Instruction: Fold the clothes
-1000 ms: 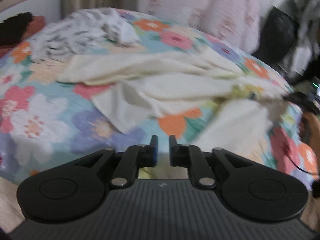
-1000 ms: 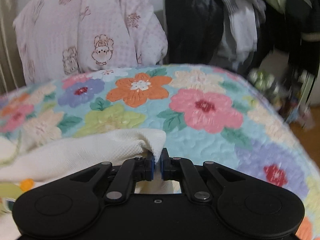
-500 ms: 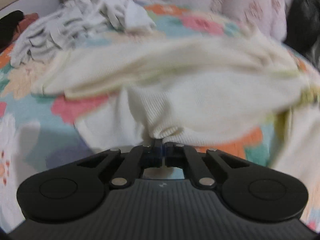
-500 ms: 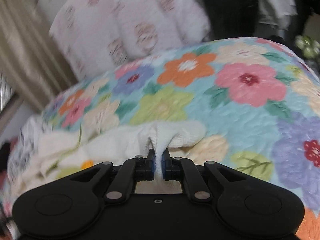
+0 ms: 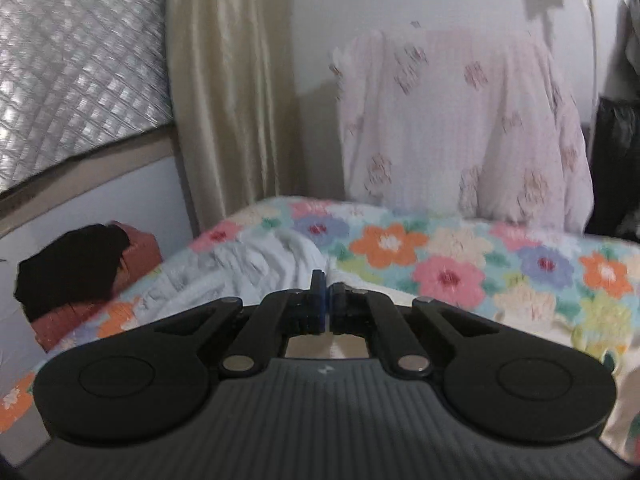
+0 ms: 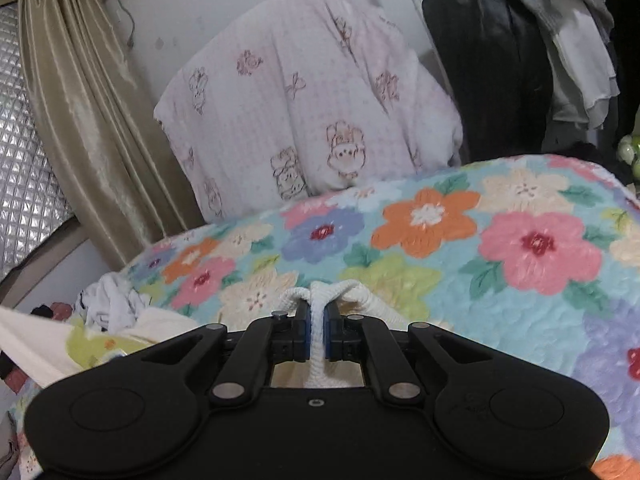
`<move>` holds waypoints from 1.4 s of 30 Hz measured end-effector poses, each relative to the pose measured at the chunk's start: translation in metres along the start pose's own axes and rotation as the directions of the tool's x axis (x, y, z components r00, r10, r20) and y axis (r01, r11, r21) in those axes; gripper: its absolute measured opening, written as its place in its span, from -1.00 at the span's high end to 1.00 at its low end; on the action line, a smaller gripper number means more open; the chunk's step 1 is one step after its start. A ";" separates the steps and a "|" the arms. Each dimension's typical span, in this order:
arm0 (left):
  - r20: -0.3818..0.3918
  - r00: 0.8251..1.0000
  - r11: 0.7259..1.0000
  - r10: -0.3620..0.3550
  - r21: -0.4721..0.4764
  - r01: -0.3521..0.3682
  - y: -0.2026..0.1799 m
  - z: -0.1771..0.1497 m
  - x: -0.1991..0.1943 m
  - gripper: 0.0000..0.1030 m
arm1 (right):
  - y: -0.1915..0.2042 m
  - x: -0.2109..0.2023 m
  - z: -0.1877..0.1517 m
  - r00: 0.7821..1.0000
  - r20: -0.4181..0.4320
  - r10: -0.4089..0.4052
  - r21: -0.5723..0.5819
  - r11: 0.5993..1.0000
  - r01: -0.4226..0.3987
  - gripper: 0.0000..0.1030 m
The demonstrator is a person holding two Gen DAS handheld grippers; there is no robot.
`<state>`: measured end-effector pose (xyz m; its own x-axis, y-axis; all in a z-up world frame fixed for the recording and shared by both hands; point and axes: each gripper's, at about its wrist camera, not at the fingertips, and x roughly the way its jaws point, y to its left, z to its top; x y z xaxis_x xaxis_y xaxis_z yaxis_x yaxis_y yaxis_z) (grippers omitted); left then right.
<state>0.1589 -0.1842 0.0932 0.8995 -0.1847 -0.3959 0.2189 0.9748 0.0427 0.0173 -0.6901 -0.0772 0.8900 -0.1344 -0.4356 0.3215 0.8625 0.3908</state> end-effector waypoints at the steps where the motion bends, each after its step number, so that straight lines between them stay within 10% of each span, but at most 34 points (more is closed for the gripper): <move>1: 0.029 0.999 0.999 0.020 -0.026 -0.020 0.007 0.003 -0.011 0.98 | 0.004 -0.004 0.001 1.000 0.017 0.000 -0.008 1.000 0.000 0.85; 5: 0.084 0.996 0.974 0.017 -0.226 0.002 0.043 0.002 -0.057 0.98 | 0.017 -0.039 0.019 0.992 0.129 -0.003 -0.013 1.000 0.005 0.87; 9: -0.017 0.984 0.938 -0.177 -0.307 0.163 0.052 -0.043 -0.087 0.98 | 0.026 -0.081 0.043 0.949 0.294 -0.113 -0.069 0.988 0.139 0.89; 15: -0.415 0.798 0.892 -0.436 -0.317 0.322 0.005 -0.148 -0.055 0.94 | -0.029 -0.048 0.026 0.848 0.174 -0.501 -0.082 0.851 0.519 0.92; 17: -0.467 0.771 0.898 -0.433 -0.302 0.320 -0.008 -0.167 -0.042 0.94 | -0.053 -0.037 0.018 0.832 0.094 -0.547 -0.049 0.832 0.552 0.92; 23: -0.404 0.837 0.929 -0.370 -0.174 0.327 -0.025 -0.154 -0.026 0.75 | -0.070 -0.037 0.015 0.953 0.005 -0.301 0.103 0.949 0.299 0.75; 27: -0.325 0.892 0.949 -0.315 -0.116 0.293 -0.018 -0.142 -0.016 0.13 | -0.045 -0.024 0.013 0.995 -0.020 -0.095 0.134 0.986 0.097 0.35; 29: -0.322 0.899 0.955 -0.296 -0.108 0.276 -0.013 -0.142 -0.001 0.12 | -0.023 -0.012 0.006 0.999 -0.047 -0.006 0.128 0.992 0.012 0.02; 42: -0.345 0.931 0.991 -0.120 0.005 0.130 -0.005 -0.176 0.104 0.06 | 0.099 0.074 -0.027 0.923 -0.299 0.242 -0.011 0.966 -0.257 -0.10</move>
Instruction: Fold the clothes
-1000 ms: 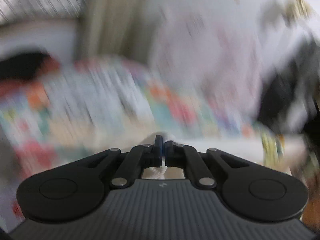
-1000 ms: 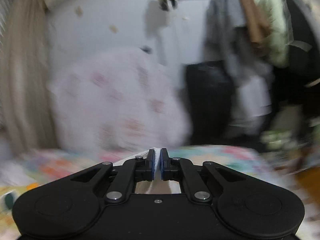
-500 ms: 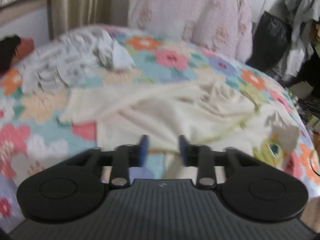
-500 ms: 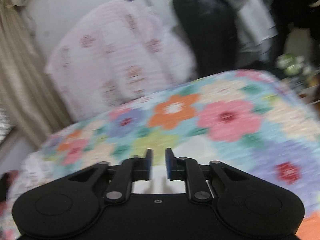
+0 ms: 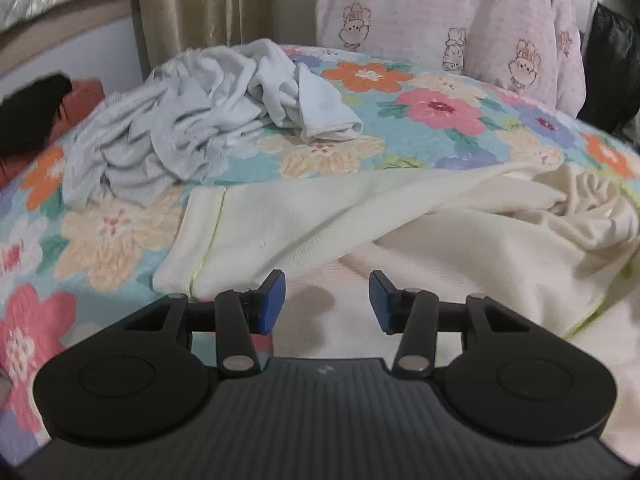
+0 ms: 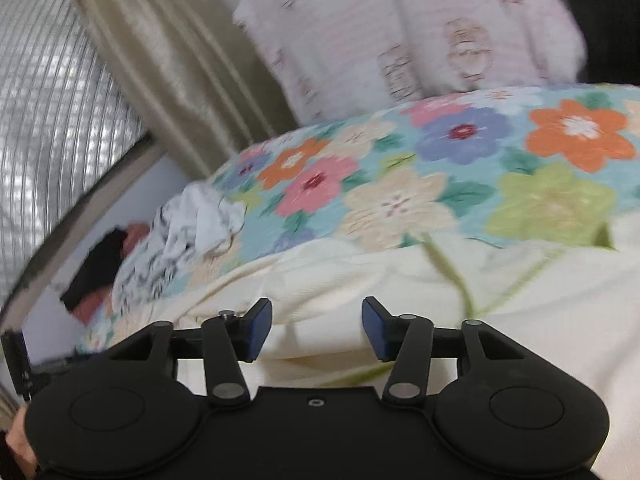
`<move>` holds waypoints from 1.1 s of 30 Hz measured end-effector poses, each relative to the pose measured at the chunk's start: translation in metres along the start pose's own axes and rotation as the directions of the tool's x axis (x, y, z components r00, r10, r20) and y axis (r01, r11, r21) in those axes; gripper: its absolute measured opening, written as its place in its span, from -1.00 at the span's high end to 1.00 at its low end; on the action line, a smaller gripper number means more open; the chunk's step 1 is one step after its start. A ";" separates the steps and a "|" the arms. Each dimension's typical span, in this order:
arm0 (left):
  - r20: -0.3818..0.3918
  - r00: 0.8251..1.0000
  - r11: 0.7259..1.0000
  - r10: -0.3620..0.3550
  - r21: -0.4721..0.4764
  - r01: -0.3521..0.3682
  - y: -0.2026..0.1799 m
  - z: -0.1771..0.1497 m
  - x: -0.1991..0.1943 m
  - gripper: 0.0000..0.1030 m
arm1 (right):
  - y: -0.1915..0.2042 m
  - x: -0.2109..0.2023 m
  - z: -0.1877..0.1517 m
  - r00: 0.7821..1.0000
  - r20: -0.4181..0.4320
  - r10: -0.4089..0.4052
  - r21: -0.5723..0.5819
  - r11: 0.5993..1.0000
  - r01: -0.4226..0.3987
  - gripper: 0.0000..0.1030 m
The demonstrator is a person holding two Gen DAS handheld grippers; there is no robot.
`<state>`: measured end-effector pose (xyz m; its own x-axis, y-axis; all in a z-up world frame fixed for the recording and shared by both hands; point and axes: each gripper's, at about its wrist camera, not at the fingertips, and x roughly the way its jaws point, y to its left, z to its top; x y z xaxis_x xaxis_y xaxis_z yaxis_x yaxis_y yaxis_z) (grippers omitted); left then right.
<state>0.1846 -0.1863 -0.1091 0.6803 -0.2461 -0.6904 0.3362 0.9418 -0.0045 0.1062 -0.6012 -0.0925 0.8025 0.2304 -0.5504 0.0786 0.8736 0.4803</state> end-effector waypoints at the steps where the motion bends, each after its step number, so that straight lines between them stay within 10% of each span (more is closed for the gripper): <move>1: -0.002 1.000 1.000 -0.005 0.021 0.005 -0.002 0.001 0.005 0.05 | 0.005 0.007 0.004 1.000 -0.010 -0.002 -0.018 1.000 0.002 -0.13; 9: 0.001 0.999 0.991 0.043 0.129 -0.043 -0.009 0.012 0.054 0.03 | 0.049 0.083 0.020 0.975 -0.092 -0.201 -0.261 0.950 0.171 -0.75; 10: 0.005 0.998 0.989 0.056 0.140 -0.056 -0.008 0.013 0.060 -0.01 | 0.052 0.095 0.015 0.955 -0.096 -0.281 -0.322 0.917 0.237 -0.63; 11: 0.007 0.998 0.988 0.059 0.141 -0.059 -0.006 0.013 0.063 -0.02 | 0.053 0.103 0.008 0.934 -0.100 -0.343 -0.372 0.884 0.285 0.05; 13: 0.008 0.999 0.993 0.035 0.114 -0.036 0.001 0.011 0.064 0.10 | 0.046 0.100 -0.003 0.934 -0.117 -0.338 -0.409 0.873 0.265 0.77; 16: 0.009 1.000 0.997 -0.001 0.074 0.000 0.012 0.009 0.067 0.84 | 0.041 0.053 -0.017 0.950 0.042 -0.309 -0.367 0.880 0.302 0.80; 20: 0.072 0.997 0.996 0.017 0.083 -0.023 0.011 0.013 0.061 0.94 | 0.028 0.003 -0.031 0.961 0.089 -0.262 -0.228 0.934 0.276 0.81; 23: 0.130 0.991 0.997 0.028 0.072 -0.038 0.008 0.019 0.051 0.94 | 0.038 -0.003 -0.034 0.935 0.146 -0.325 -0.315 0.880 0.355 0.81; 26: 0.189 0.981 0.996 0.053 0.063 -0.066 0.011 0.020 0.038 0.94 | 0.040 -0.004 -0.024 0.945 0.149 -0.291 -0.272 0.907 0.322 0.81; 33: 0.171 0.985 0.999 0.035 0.001 -0.036 0.017 0.022 0.034 0.96 | 0.029 0.032 -0.050 0.967 0.001 -0.255 -0.290 0.925 0.245 0.80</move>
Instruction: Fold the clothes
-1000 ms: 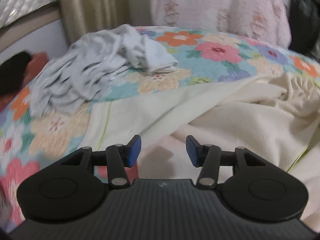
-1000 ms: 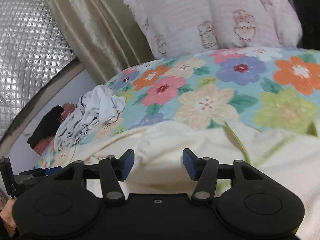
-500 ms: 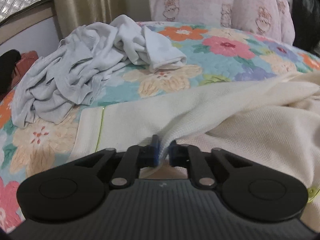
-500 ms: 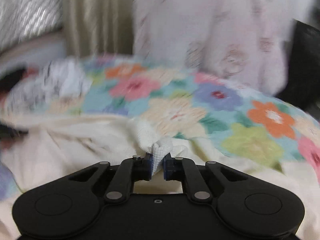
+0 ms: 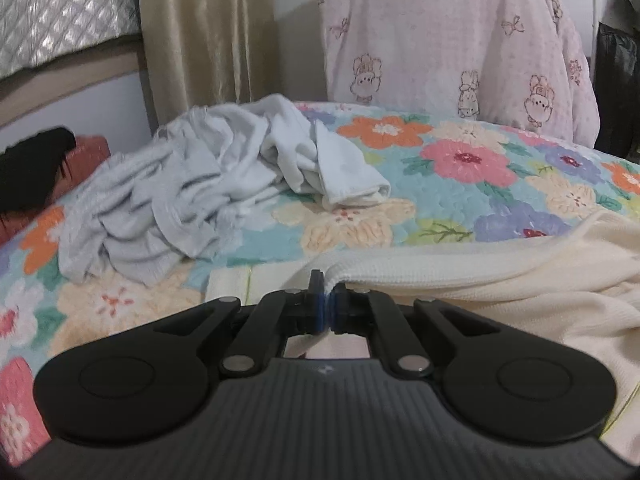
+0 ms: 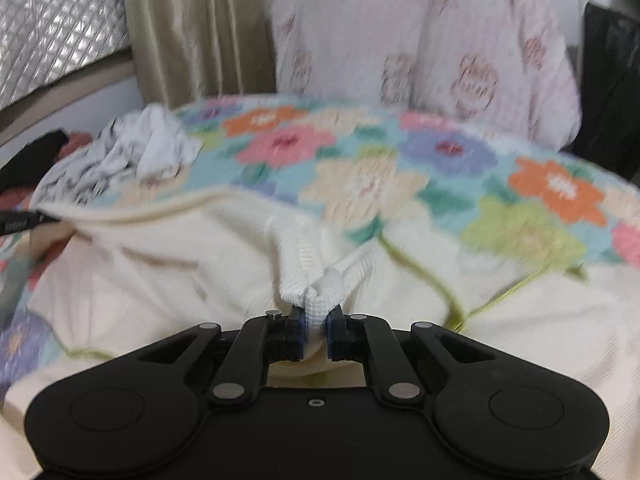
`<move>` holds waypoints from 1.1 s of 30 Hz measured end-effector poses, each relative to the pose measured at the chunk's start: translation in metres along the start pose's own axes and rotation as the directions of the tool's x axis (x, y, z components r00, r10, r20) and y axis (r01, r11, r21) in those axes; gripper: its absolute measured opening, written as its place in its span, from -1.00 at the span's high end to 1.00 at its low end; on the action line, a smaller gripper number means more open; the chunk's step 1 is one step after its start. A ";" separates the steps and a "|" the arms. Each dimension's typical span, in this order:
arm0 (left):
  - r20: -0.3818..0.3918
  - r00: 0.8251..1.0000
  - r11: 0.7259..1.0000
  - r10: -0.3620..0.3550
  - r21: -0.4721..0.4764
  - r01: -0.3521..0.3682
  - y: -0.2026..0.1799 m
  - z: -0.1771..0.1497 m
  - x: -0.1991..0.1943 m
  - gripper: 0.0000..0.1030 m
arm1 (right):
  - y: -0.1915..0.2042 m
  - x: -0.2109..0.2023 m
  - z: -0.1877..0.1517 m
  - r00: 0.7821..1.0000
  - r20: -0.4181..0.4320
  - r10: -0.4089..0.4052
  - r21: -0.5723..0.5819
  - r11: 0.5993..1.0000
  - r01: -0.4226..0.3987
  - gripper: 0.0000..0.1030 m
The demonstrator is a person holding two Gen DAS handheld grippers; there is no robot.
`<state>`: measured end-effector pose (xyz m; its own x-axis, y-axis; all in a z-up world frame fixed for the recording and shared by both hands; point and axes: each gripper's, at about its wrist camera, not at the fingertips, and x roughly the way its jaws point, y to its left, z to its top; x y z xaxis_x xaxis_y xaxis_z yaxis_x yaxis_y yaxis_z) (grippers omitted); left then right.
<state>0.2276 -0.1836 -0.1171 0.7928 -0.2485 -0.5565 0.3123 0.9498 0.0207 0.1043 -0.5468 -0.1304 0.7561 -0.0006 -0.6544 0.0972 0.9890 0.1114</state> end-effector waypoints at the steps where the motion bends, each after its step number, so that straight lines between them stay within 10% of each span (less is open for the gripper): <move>1: -0.003 1.000 1.000 -0.005 0.002 0.005 -0.002 0.000 0.002 0.96 | 0.002 0.003 0.001 1.000 -0.004 0.018 -0.007 1.000 -0.018 0.79; 8: -0.057 0.996 0.991 -0.070 0.112 0.076 -0.022 0.073 0.049 0.97 | -0.029 0.020 0.088 0.999 -0.050 0.011 -0.229 0.973 -0.023 0.83; 12: 0.211 0.974 0.987 0.087 0.114 -0.112 -0.045 0.193 0.061 0.91 | -0.079 0.015 0.188 0.985 0.122 -0.125 -0.159 0.977 0.143 0.89; 14: 0.246 0.962 0.990 0.119 0.046 -0.135 -0.056 0.237 0.063 0.45 | -0.102 0.013 0.234 0.953 0.231 -0.199 -0.072 0.973 0.220 0.88; 15: 0.235 0.963 0.990 0.133 0.015 -0.140 -0.063 0.257 0.066 -0.33 | -0.109 0.017 0.247 0.948 0.244 -0.206 -0.010 0.977 0.215 0.84; 17: 0.201 0.969 0.990 0.142 -0.034 -0.138 -0.074 0.288 0.074 -0.48 | -0.127 0.030 0.258 0.963 0.185 -0.198 0.118 0.977 0.179 0.41; 22: -0.020 0.998 0.997 -0.059 -0.049 0.058 -0.083 0.220 0.082 -0.48 | -0.119 0.014 0.186 0.976 0.127 -0.177 0.258 0.956 0.139 -0.04; 27: -0.232 0.959 0.986 -0.164 -0.019 0.164 -0.080 0.105 0.078 -0.48 | -0.096 -0.015 0.078 1.000 0.013 -0.022 0.314 0.949 0.017 -0.05; 33: -0.297 0.935 0.979 -0.194 -0.112 0.168 -0.040 0.033 0.078 -0.48 | -0.077 -0.020 0.013 0.996 -0.028 0.083 0.381 0.922 -0.066 -0.09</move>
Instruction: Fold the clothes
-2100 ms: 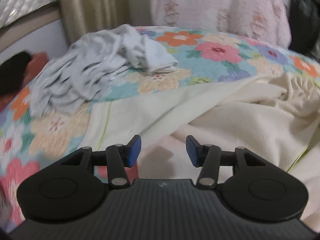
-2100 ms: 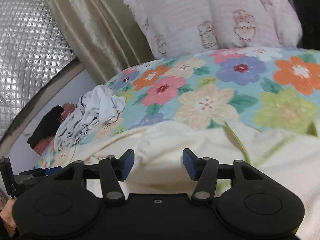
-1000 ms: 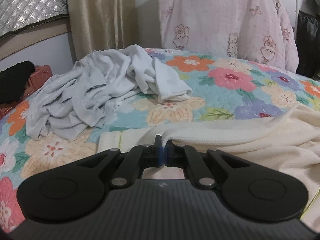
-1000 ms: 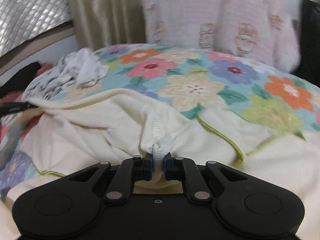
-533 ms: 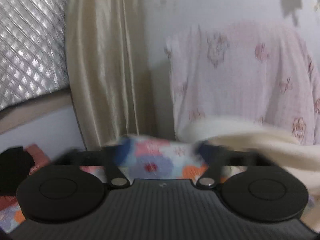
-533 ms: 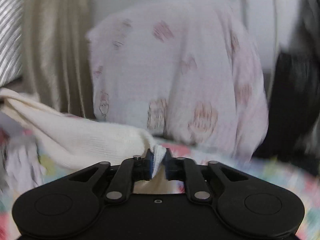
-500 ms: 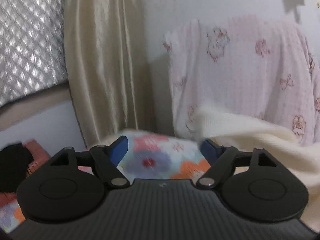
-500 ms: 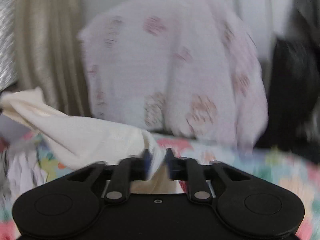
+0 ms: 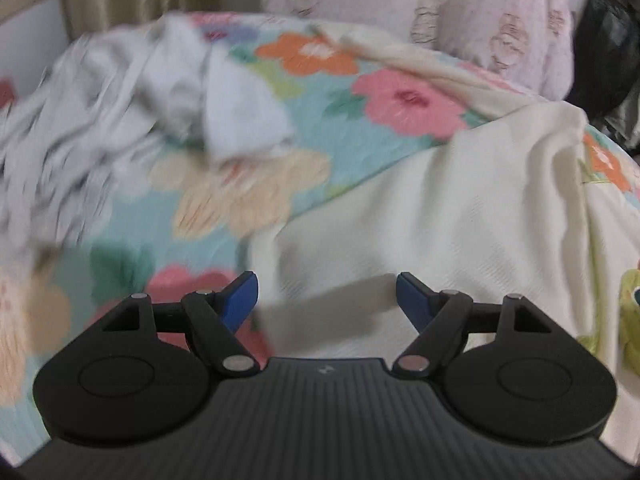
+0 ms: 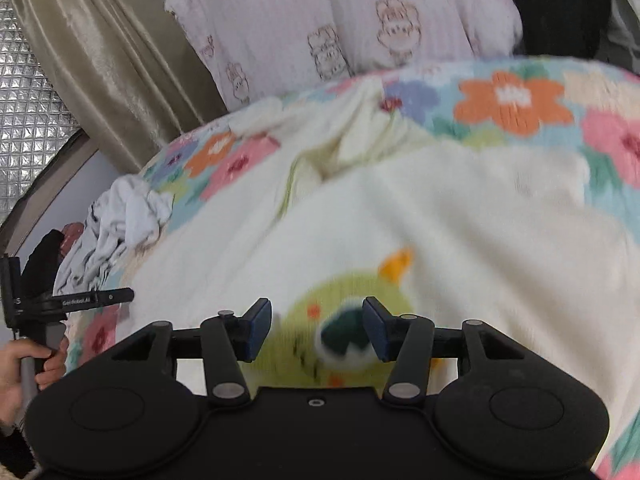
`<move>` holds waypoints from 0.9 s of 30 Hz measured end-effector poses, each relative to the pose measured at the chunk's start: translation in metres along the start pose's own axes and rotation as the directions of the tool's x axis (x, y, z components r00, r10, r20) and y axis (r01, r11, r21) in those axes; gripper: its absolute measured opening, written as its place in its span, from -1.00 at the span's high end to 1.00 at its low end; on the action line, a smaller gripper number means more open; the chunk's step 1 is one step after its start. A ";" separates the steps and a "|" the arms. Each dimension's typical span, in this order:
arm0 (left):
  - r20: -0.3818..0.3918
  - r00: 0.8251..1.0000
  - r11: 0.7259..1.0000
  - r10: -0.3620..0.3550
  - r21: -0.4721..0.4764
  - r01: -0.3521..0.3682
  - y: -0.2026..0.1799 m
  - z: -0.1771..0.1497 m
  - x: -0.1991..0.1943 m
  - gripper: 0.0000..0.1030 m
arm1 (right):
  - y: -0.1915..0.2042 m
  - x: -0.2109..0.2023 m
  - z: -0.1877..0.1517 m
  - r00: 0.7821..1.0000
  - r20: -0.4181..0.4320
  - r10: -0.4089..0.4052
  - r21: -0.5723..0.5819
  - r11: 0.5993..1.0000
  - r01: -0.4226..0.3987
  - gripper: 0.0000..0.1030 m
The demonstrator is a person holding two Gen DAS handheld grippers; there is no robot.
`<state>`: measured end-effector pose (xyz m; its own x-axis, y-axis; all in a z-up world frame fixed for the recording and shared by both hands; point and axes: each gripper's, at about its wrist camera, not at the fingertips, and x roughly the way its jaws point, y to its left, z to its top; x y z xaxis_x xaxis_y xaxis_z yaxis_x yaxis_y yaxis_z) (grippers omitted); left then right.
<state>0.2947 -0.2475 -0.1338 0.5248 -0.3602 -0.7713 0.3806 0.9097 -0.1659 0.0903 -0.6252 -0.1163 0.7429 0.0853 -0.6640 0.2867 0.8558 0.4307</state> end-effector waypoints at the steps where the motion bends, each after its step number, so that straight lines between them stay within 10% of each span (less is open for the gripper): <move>1: -0.004 1.000 0.999 -0.017 -0.040 0.017 0.009 -0.003 0.000 -0.48 | 0.002 0.001 -0.005 1.000 -0.005 0.013 0.015 1.000 -0.013 -0.09; 10: 0.059 0.956 0.917 -0.288 -0.270 0.293 0.042 -0.046 0.003 -0.56 | 0.084 0.027 -0.052 0.947 -0.201 0.250 -0.079 0.960 -0.270 -0.47; 15: 0.076 0.943 0.907 -0.323 -0.259 0.331 0.037 -0.039 0.009 -0.52 | 0.108 0.056 -0.081 0.947 -0.260 0.188 -0.059 0.976 -0.209 -0.60; 16: 0.080 0.939 0.903 -0.335 -0.258 0.345 0.036 -0.040 0.011 -0.10 | 0.112 0.060 -0.088 0.953 -0.254 0.166 -0.082 0.978 -0.192 -0.32; 17: 0.077 0.940 0.907 -0.334 -0.247 0.342 0.035 -0.040 0.014 0.25 | 0.120 0.060 -0.094 0.969 -0.227 0.099 -0.178 0.974 -0.141 0.51; 18: 0.074 0.942 0.910 -0.328 -0.244 0.336 0.033 -0.040 0.016 0.95 | 0.127 0.060 -0.099 0.981 -0.192 0.036 -0.269 0.959 -0.087 0.91; 22: 0.132 0.941 0.902 -0.312 -0.271 0.337 0.033 -0.035 0.003 0.97 | 0.119 0.022 -0.075 0.999 0.054 -0.003 -0.311 0.950 0.020 0.90; 27: 0.282 0.897 0.885 -0.341 -0.224 0.407 0.032 -0.023 -0.033 0.95 | 0.074 -0.015 -0.044 0.943 0.262 -0.203 -0.304 0.910 0.280 0.91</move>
<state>0.2719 -0.2020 -0.1276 0.5551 -0.6917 -0.4620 0.3800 0.7050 -0.5989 0.0733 -0.5410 -0.1013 0.8013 -0.2270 -0.5535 0.2851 0.9583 0.0198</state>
